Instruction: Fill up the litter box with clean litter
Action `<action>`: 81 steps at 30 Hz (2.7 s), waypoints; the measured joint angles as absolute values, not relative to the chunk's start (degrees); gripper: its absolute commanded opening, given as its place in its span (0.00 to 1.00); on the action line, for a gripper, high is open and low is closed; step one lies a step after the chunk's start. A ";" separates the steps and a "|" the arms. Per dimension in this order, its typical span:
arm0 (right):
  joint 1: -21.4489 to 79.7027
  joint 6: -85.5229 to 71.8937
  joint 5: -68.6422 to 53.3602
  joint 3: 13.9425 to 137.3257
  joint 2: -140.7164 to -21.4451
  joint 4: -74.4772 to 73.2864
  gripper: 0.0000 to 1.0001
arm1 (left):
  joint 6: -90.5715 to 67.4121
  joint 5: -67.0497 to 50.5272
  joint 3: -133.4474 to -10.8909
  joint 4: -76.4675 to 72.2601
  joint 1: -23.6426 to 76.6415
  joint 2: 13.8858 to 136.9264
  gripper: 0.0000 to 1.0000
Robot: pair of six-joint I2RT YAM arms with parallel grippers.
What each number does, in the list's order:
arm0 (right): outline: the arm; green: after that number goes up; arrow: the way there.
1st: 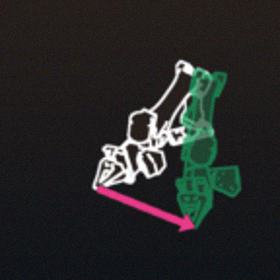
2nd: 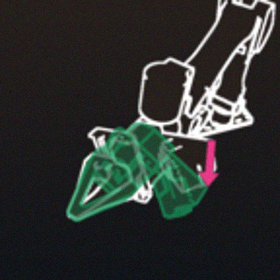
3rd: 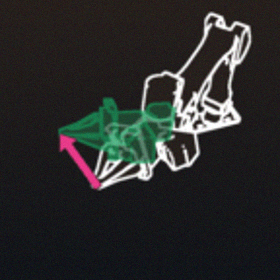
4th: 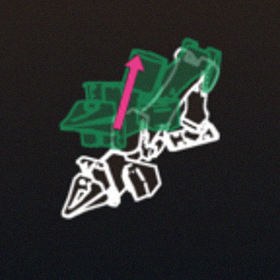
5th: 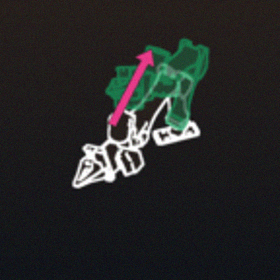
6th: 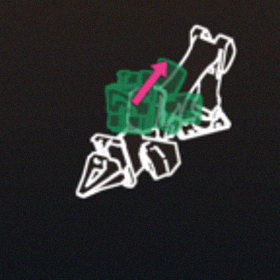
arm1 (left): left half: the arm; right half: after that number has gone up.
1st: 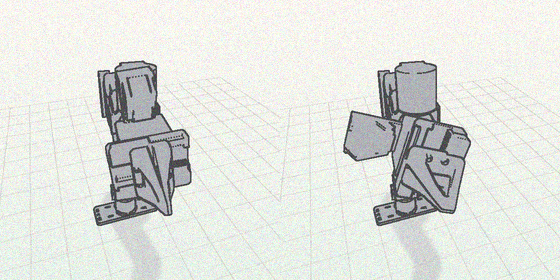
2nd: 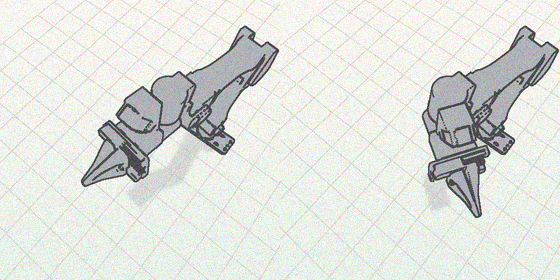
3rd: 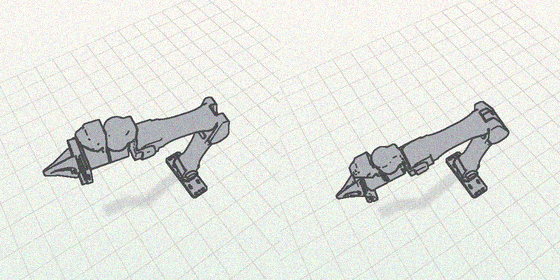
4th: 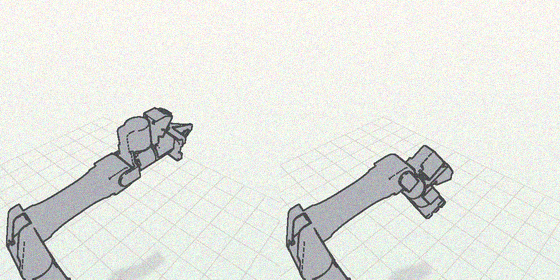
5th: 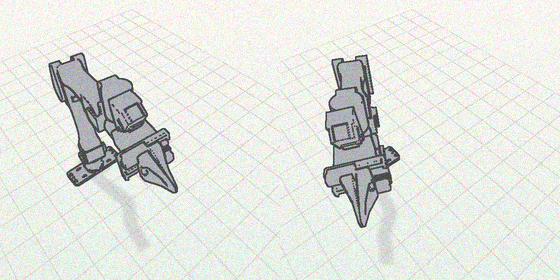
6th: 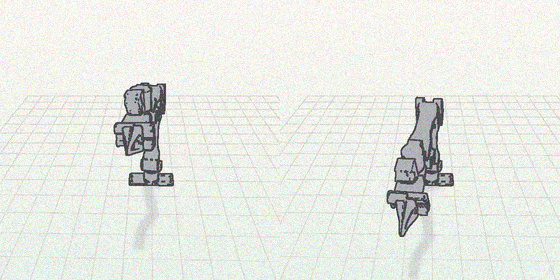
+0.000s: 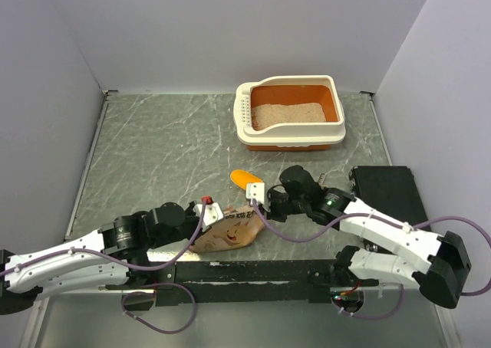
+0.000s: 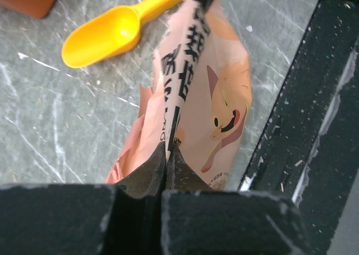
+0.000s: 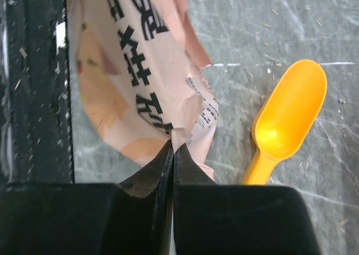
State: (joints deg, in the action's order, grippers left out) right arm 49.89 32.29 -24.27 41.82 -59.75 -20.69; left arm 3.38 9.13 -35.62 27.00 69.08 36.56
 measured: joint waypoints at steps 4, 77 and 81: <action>50.17 34.68 -23.73 43.57 -54.63 -27.75 0.00 | 4.36 11.11 -35.62 24.71 69.10 36.40 0.01; 2.63 -34.20 2.50 35.51 -69.06 -22.74 0.47 | 6.17 9.21 -31.64 19.29 66.17 37.15 0.01; 2.44 -33.80 1.96 35.48 -70.74 -21.23 0.47 | 6.17 9.26 -31.64 18.87 66.15 37.85 0.01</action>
State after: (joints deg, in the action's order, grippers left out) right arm 2.44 -33.80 1.96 35.48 -70.74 -21.23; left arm 6.17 9.26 -31.64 18.87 66.15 37.85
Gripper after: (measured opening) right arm 0.473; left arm 0.022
